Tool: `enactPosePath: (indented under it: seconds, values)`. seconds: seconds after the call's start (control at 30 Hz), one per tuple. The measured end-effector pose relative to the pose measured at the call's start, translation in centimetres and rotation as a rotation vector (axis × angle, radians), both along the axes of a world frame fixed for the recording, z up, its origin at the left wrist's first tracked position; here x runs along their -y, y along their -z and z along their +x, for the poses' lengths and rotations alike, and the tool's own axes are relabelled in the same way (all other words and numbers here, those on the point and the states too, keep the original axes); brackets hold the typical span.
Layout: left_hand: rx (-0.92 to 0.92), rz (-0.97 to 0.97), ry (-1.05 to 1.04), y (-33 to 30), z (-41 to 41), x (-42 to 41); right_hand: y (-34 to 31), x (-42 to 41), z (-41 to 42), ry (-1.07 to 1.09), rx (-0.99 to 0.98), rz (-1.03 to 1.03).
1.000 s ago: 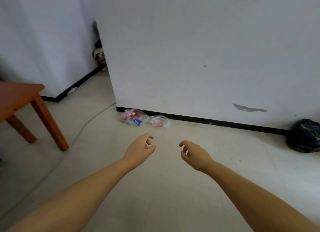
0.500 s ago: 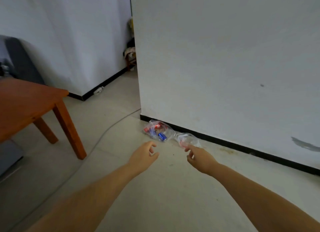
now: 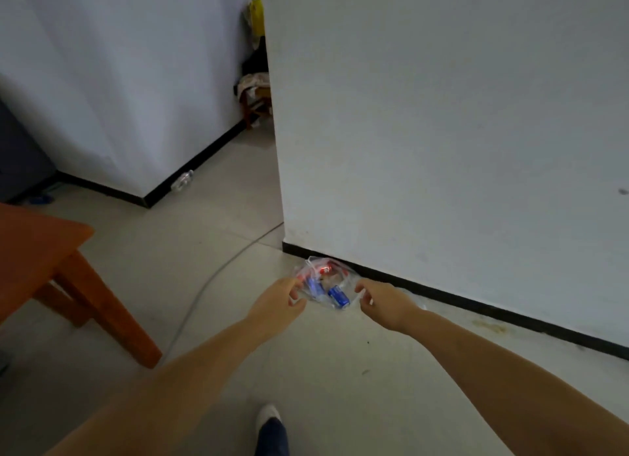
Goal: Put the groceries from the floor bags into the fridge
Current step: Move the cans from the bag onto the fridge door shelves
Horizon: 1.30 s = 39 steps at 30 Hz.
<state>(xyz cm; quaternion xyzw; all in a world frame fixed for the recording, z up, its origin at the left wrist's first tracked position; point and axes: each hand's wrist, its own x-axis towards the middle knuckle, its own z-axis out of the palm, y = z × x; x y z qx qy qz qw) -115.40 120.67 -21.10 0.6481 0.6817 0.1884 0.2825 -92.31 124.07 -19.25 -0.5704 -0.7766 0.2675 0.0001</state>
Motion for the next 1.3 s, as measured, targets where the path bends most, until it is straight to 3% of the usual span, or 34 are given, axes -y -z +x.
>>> enactPosePath:
  seconds: [0.27, 0.5, 0.67, 0.87, 1.13, 1.3]
  values:
    - [-0.021, -0.144, 0.226, 1.7, -2.4, -17.3, 3.9, -11.1, -2.0, 0.262, -0.019, -0.147]
    - [-0.014, -0.274, 0.43, 10.0, -0.5, -25.8, 11.5, -18.6, -1.1, 0.435, -0.058, -0.282]
    - [-0.064, -0.399, 0.439, 22.2, -1.0, -32.3, 21.9, -25.1, -0.6, 0.427, -0.009, -0.377]
    - [-0.044, -0.474, 0.525, 41.3, 0.5, -38.3, 41.6, -30.2, -1.5, 0.519, 0.003, -0.442]
    - [-0.136, -0.288, 0.761, 62.6, 5.2, -50.5, 64.8, -38.2, -0.9, 0.557, -0.044, -0.256]
    - [-0.419, -0.263, 1.206, 70.0, 5.3, -56.5, 72.7, -41.9, -0.6, 0.477, -0.06, -0.161]
